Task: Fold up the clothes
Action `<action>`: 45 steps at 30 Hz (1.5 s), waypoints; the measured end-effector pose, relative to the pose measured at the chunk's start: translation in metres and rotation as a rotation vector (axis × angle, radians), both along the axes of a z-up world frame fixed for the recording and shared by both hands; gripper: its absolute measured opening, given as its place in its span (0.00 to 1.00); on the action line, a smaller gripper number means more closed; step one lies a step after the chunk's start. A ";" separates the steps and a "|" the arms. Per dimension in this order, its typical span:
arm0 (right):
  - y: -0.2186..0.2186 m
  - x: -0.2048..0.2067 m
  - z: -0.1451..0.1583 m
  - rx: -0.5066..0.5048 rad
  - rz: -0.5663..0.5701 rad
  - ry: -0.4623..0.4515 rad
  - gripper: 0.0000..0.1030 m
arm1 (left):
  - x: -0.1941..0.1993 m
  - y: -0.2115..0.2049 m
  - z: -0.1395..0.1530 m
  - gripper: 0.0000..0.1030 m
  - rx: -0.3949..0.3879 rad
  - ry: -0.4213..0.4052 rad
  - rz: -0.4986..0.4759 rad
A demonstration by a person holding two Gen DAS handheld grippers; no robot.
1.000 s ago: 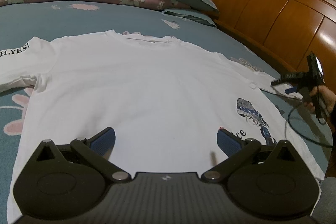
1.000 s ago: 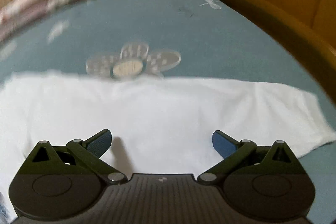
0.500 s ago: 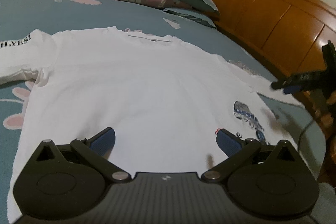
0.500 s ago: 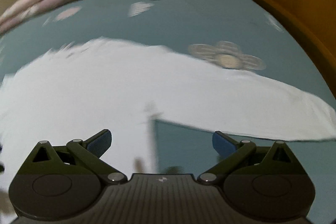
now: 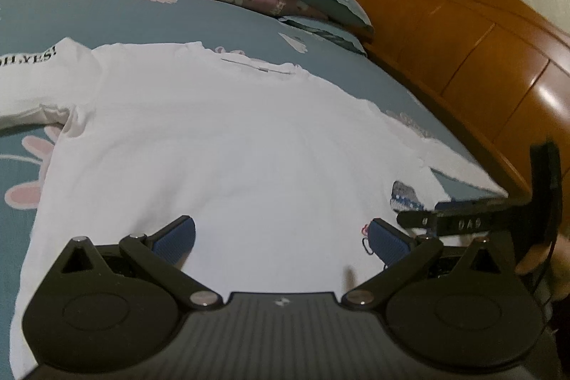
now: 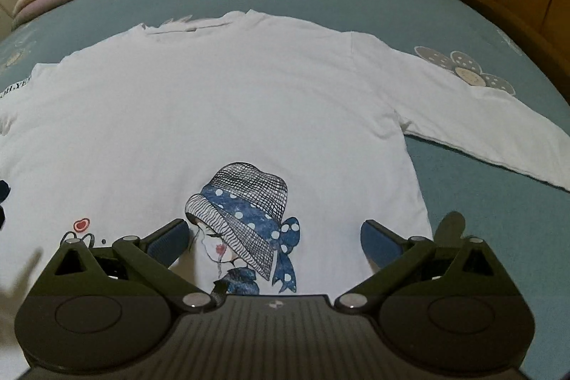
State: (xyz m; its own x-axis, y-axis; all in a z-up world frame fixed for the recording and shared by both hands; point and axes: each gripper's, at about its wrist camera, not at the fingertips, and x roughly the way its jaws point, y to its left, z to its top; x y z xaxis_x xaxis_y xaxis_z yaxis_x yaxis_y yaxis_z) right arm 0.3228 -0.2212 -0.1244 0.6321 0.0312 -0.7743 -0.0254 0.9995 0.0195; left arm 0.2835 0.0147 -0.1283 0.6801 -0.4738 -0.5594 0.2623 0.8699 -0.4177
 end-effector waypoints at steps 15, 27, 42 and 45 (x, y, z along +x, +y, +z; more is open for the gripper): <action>0.000 -0.027 -0.003 0.108 0.014 -0.130 1.00 | 0.004 -0.007 0.003 0.99 0.008 0.007 0.076; 0.017 -0.052 0.005 0.132 0.181 -0.098 1.00 | 0.122 -0.116 0.089 0.99 0.169 0.004 -0.093; -0.033 -0.063 0.018 0.167 0.088 -0.099 1.00 | 0.281 -0.253 0.022 0.99 0.013 0.208 -0.238; -0.026 -0.066 0.023 0.172 0.122 -0.102 1.00 | 0.289 -0.257 0.012 0.99 -0.015 0.224 -0.246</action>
State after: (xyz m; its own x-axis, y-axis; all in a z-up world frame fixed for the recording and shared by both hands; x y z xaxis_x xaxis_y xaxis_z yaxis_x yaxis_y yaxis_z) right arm 0.2570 -0.2473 -0.1016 0.6905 0.2384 -0.6829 -0.1566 0.9710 0.1807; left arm 0.5728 -0.2424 -0.1161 0.4052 -0.6174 -0.6743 0.3637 0.7855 -0.5007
